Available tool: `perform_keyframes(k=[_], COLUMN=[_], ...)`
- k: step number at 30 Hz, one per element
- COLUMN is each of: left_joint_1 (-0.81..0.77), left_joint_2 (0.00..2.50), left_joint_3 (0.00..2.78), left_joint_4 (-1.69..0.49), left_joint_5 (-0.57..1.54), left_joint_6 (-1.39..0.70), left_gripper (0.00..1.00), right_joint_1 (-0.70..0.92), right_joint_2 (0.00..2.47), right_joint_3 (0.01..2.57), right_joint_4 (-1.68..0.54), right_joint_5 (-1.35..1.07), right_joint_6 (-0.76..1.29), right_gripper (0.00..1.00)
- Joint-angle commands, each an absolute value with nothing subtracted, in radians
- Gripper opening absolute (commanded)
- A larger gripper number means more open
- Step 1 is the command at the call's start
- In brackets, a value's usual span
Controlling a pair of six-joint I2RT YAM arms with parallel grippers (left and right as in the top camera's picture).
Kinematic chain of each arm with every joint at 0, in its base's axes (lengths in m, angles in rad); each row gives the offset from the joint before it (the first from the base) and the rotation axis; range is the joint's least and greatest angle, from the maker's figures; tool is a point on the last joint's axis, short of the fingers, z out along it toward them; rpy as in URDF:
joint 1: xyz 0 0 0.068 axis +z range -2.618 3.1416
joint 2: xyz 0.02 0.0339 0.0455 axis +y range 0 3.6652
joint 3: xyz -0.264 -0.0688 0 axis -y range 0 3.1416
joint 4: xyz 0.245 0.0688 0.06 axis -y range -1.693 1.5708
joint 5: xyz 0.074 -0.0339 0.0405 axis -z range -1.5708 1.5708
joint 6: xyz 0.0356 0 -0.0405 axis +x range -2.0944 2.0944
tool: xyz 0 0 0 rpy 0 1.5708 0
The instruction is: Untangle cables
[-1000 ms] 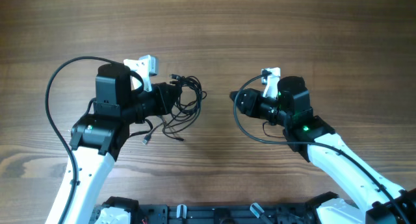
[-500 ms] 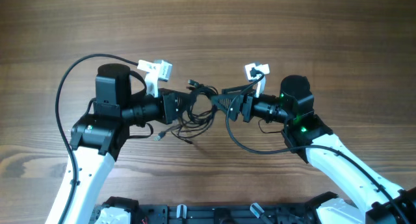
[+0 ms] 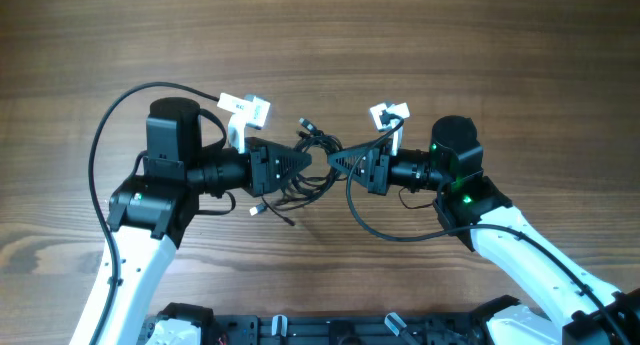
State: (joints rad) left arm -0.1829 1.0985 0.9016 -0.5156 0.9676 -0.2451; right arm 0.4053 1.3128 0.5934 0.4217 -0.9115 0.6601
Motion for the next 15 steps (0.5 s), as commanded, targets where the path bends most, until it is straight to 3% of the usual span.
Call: perform_keyframes(k=[1,9,15], left_joint_1=[-0.179,-0.179,-0.179], left_joint_2=[1.082,1.082,1.089], left_joint_3=[0.909,0.909,0.909], left_joint_4=[-0.534,-0.693,-0.693], left_joint_5=[0.945,0.564,0.537], left_joint_6=[-0.235,-0.235,-0.235], left_gripper=[0.75,0.8,0.84], right_joint_1=[0.408,0.408,0.408], right_joint_2=[1.319,1.319,1.319], right_joint_3=[0.596,0.596,0.596], right_joint_4=[0.429,0.429,0.43], right_joint_5=[-0.918,-0.918,-0.923], right_joint_6=[0.658,0.659,0.684], right_gripper=[0.04,0.05,0.04])
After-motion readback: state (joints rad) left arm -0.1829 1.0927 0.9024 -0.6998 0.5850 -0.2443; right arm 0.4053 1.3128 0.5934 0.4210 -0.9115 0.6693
